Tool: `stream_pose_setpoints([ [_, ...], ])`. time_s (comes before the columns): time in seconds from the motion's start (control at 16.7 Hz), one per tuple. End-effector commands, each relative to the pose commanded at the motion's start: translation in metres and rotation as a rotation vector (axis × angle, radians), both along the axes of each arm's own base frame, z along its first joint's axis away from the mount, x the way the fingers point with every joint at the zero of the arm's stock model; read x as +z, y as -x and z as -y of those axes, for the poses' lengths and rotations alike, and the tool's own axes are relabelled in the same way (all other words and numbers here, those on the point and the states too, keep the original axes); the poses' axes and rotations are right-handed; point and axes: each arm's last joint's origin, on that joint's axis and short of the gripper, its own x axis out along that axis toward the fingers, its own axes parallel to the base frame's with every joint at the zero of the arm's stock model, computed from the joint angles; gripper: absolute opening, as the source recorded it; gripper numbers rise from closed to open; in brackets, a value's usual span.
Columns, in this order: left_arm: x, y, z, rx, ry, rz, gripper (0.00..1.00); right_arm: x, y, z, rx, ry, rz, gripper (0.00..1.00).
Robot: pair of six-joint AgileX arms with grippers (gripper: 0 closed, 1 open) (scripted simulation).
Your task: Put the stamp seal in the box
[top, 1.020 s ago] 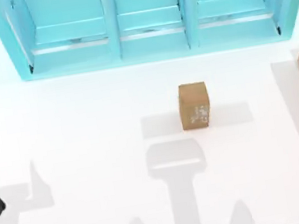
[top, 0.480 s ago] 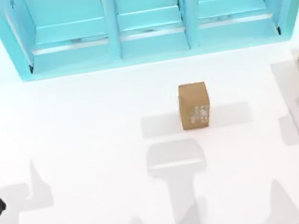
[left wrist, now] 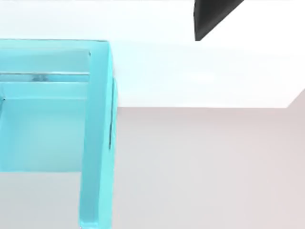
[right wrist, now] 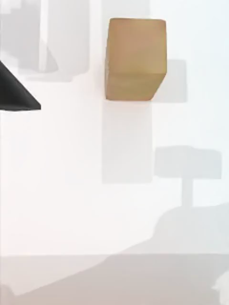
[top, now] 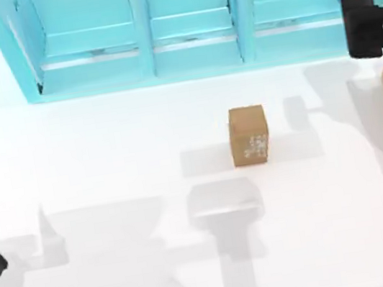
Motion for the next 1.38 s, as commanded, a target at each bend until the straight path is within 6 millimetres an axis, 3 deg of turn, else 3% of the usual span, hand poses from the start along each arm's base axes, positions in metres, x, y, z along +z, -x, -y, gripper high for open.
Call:
stream_pose_setpoints([
  [0.18, 0.0, 0.0, 0.0, 0.0, 0.0, 0.0, 1.0, -0.002, -0.048, -0.043, 0.007, 0.028, -0.155, 1.0],
  [0.36, 0.0, 0.0, 0.0, 0.0, 0.0, 0.0, 1.0, -0.02, -0.086, -0.086, 0.014, 0.062, -0.279, 1.0],
  [0.66, 0.0, 0.0, 0.0, 0.0, 0.0, 0.0, 1.0, -0.064, -0.12, -0.141, 0.023, 0.117, -0.419, 1.0],
  [0.9, 0.0, 0.0, 0.0, 0.0, 0.0, 0.0, 1.0, -0.085, -0.127, -0.159, 0.024, 0.141, -0.467, 1.0],
  [1.26, 0.0, 0.0, 0.0, 0.0, 0.0, 0.0, 1.0, -0.086, -0.129, -0.157, 0.02, 0.14, -0.467, 1.0],
  [1.38, 0.0, 0.0, 0.0, 0.0, 0.0, 0.0, 1.0, -0.095, -0.13, -0.159, 0.023, 0.141, -0.467, 1.0],
])
